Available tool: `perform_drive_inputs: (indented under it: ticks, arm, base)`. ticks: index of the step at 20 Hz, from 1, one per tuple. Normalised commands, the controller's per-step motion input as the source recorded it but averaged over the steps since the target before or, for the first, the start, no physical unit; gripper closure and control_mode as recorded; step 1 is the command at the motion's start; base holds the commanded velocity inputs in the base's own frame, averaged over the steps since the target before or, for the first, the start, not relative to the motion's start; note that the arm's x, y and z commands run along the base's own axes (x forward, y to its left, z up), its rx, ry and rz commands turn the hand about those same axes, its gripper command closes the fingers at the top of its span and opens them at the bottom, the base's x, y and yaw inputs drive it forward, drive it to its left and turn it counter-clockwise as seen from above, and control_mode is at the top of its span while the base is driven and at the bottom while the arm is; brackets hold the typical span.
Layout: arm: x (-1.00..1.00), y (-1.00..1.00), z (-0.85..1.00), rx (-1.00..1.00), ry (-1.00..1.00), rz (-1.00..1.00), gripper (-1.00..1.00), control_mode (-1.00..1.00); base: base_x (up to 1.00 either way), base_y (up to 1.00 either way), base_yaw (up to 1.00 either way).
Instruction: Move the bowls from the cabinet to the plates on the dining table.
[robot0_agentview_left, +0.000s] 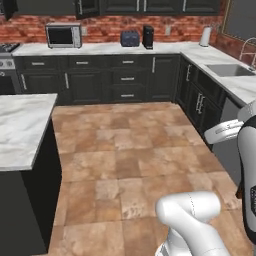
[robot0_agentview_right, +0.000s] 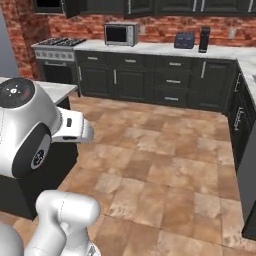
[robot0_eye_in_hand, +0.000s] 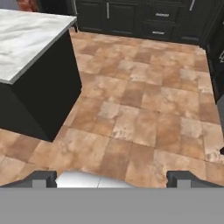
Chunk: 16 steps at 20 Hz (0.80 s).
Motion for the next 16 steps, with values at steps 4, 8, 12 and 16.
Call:
perform_drive_inputs:
  ticks: [4, 8, 12, 16]
  arm:
    - [0.00, 0.00, 0.00, 0.00, 0.00, 0.00, -1.00, 1.00]
    - [0.00, 0.00, 0.00, 0.00, 0.00, 0.00, -1.00, 1.00]
    - [0.00, 0.00, 0.00, 0.00, 0.00, 0.00, -1.00, 1.00]
    - [0.00, 0.00, 0.00, 0.00, 0.00, 0.00, -1.00, 1.00]
  base:
    - [1.00, -0.37, 0.00]
    - [1.00, -0.32, 0.00]
    - [1.00, -0.31, 0.00]
    - [1.00, -0.34, 0.00]
